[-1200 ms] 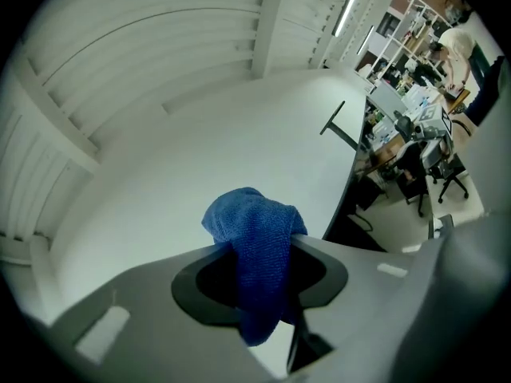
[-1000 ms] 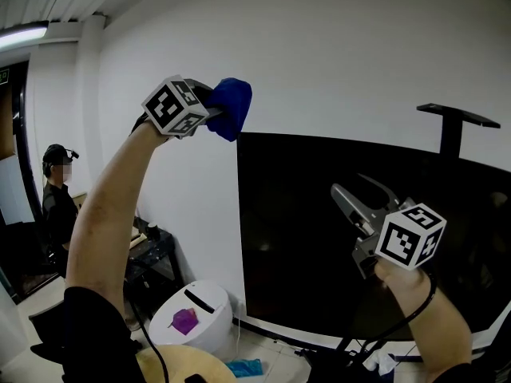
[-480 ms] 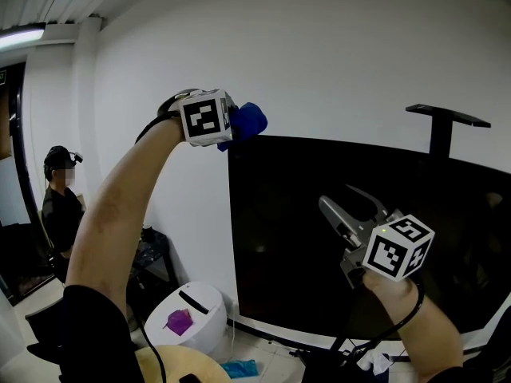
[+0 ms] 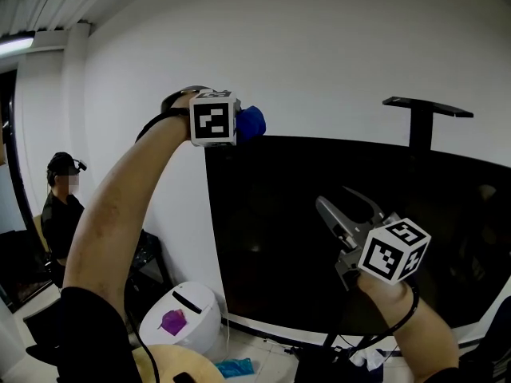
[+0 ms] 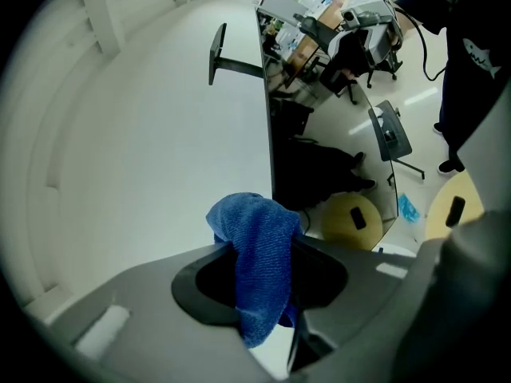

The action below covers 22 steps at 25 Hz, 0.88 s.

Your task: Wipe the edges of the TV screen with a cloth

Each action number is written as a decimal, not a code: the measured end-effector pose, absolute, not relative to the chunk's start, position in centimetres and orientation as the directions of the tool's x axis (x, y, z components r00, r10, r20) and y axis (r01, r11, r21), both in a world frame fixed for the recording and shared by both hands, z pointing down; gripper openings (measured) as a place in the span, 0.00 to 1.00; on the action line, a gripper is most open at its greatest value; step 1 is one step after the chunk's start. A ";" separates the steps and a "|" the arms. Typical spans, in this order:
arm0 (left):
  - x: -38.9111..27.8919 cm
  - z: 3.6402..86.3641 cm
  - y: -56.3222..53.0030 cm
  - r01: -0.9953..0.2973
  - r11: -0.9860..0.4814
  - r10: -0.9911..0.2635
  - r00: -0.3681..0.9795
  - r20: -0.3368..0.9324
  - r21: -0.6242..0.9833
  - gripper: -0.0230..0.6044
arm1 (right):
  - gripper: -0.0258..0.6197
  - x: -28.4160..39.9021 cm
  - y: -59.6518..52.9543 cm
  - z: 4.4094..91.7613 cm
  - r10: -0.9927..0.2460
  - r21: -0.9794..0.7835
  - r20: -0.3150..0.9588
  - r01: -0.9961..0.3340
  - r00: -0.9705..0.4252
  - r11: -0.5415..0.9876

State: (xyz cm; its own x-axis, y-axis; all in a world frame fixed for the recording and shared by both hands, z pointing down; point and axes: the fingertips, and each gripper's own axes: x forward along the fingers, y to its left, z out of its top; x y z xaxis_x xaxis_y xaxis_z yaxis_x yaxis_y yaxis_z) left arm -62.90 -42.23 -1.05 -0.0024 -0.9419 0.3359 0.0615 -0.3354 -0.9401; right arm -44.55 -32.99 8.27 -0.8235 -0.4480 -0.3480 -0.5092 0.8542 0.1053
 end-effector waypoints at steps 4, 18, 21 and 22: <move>-60.9 -0.9 -42.5 0.056 -0.347 -0.938 -0.018 0.346 -0.936 0.23 | 0.37 -42.3 -32.5 8.4 -0.448 0.098 -0.355 -0.509 -0.820 0.855; -52.3 -1.1 -42.9 -0.013 -0.337 -0.941 -0.035 0.337 -0.941 0.23 | 0.37 -31.1 -32.3 8.0 -0.509 0.174 -0.325 -0.580 -0.797 0.796; -50.7 -1.2 -42.7 -0.025 -0.331 -0.943 -0.021 0.331 -0.943 0.23 | 0.36 -29.8 -31.6 7.5 -0.514 0.185 -0.326 -0.586 -0.794 0.789; -49.7 -1.1 -42.6 -0.029 -0.334 -0.942 -0.006 0.335 -0.942 0.23 | 0.36 -29.3 -31.3 7.6 -0.514 0.187 -0.325 -0.587 -0.794 0.788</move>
State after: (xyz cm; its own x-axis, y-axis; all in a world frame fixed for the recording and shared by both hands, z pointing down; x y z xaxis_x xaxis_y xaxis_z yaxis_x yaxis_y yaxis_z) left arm -49.69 -42.59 -1.09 -0.0064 -0.9423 0.3347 -0.0288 -0.3344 -0.9420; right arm -29.28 -31.33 7.57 -0.7938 -0.5139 -0.3253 -0.5867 0.7879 0.1871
